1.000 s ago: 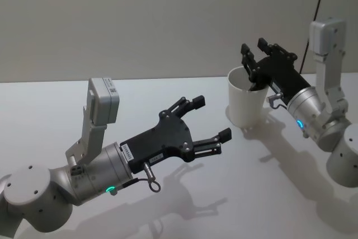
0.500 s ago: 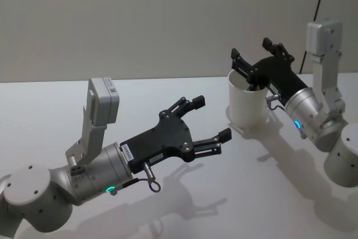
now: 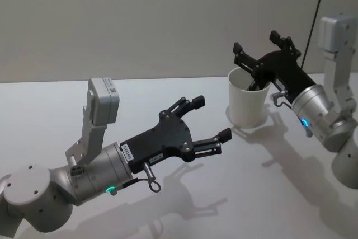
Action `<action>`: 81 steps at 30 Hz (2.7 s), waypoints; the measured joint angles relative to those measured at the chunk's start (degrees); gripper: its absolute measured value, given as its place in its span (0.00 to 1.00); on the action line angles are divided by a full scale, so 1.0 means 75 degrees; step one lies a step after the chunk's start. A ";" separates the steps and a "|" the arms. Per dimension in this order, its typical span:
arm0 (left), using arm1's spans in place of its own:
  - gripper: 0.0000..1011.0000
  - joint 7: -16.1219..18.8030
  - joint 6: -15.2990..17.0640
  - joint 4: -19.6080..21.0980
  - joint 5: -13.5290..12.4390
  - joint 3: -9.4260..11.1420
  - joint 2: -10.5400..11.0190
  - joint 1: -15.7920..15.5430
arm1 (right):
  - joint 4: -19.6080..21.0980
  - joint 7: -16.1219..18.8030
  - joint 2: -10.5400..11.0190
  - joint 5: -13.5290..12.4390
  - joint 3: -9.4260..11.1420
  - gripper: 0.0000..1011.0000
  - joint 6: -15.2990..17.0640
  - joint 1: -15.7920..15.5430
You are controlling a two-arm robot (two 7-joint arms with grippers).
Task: Place the pen into the pen holder.
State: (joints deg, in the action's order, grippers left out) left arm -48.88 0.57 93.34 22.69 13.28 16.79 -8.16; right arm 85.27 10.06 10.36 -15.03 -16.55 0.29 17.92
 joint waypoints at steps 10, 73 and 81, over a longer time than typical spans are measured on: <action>0.99 0.0115 0.0000 0.0000 -0.0018 0.0025 0.0010 -0.0011 | 0.0216 -0.0027 0.0085 -0.0064 0.0039 0.99 0.0018 -0.0161; 0.99 0.6174 0.0033 -0.0021 -0.1437 0.1635 0.0658 -0.0697 | 0.2128 -0.0832 0.1197 -0.0194 0.0481 0.99 0.0222 -0.2502; 0.99 0.6422 0.0033 -0.0021 -0.1498 0.1703 0.0684 -0.0727 | 0.2128 -0.0831 0.1197 -0.0190 0.0481 0.99 0.0220 -0.2502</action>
State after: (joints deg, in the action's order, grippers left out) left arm -0.71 0.82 93.18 11.46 26.05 21.92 -13.61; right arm 101.23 3.83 19.34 -16.46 -12.94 1.95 -0.84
